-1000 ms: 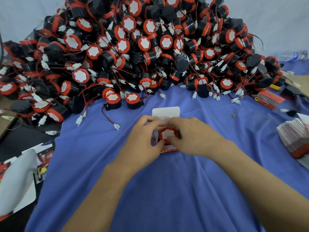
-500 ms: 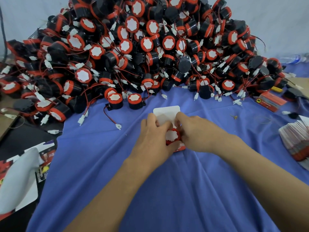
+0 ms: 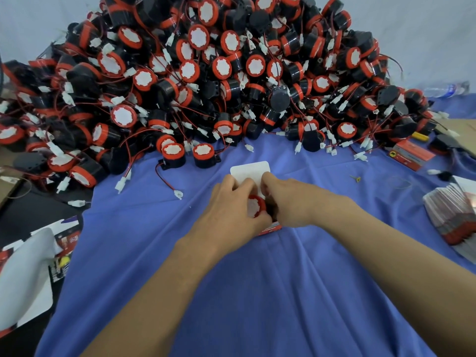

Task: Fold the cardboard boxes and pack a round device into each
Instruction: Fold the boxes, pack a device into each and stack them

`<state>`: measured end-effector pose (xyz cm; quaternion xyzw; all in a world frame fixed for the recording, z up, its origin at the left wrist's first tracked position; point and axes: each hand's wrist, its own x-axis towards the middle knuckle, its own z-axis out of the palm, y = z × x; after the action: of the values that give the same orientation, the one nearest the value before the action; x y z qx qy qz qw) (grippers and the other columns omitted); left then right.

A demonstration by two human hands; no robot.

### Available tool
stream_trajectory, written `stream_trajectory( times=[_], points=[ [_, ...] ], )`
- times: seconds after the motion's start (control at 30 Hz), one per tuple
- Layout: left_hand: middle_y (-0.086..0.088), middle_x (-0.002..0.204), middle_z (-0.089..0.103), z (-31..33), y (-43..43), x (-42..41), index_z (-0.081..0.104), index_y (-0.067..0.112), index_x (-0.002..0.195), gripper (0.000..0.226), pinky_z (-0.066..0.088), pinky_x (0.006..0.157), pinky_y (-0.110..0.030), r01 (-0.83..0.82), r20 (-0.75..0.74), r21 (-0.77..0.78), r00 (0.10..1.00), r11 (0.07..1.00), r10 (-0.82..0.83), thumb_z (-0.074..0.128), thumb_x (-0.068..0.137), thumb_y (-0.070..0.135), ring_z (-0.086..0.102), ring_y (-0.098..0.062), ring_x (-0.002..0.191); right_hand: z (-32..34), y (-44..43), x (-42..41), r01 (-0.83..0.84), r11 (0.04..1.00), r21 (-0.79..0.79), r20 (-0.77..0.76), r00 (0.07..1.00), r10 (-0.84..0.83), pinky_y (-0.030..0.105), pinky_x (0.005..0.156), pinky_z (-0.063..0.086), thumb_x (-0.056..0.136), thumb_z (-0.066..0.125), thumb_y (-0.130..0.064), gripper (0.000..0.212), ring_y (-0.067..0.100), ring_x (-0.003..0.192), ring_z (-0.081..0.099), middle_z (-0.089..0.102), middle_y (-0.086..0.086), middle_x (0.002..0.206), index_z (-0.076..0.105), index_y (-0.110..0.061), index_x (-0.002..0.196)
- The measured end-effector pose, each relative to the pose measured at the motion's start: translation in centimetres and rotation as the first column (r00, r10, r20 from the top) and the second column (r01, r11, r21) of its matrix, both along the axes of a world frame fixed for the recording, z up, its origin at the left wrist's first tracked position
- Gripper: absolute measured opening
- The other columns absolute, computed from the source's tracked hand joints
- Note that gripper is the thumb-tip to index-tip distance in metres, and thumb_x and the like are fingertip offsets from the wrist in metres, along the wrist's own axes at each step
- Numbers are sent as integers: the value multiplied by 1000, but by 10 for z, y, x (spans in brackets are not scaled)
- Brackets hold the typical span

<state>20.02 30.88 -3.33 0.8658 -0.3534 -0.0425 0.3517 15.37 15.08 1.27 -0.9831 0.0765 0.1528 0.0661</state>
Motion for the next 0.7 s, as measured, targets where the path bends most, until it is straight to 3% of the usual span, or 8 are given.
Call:
stream_trajectory(
  times=[0.1,0.2,0.43,0.6,0.7],
  points=[
    [13,100,37,1,-1,1,53,28,104,27,45,83,-31,3,-13,32,1000,999,-2,67,85,42,38,-19,106,0,4,5,-7,989,-145,74,997,17,32,55,31,91,60,-17,33,26,83,54,49,0,86,31,-20,106],
    [10,106,39,2,-3,1,54,30,109,30,42,82,-30,8,-72,54,997,998,-4,64,85,46,34,-17,109,-3,7,9,-36,977,-210,97,994,58,33,57,30,92,58,-14,35,27,83,52,39,-1,80,26,-21,105],
    [10,108,40,4,-4,0,54,29,111,32,40,81,-30,-14,-102,69,995,998,21,63,84,45,33,-17,109,-5,4,9,-85,967,-241,109,987,114,31,51,26,92,59,-13,37,24,76,49,41,-1,79,25,-20,104],
    [8,112,43,6,-5,-1,55,28,113,35,44,87,-33,-39,-86,90,995,995,47,65,85,44,36,-19,111,-3,1,2,-44,981,-188,195,977,81,33,55,32,90,60,-18,26,27,82,56,59,1,92,43,-19,110],
    [7,114,43,9,-7,-2,55,27,115,37,43,85,-31,-37,-77,127,996,991,47,68,84,43,35,-19,110,-4,3,-6,-11,988,-154,217,975,44,34,60,37,90,61,-18,25,25,82,52,58,1,91,43,-19,106]
  ],
)
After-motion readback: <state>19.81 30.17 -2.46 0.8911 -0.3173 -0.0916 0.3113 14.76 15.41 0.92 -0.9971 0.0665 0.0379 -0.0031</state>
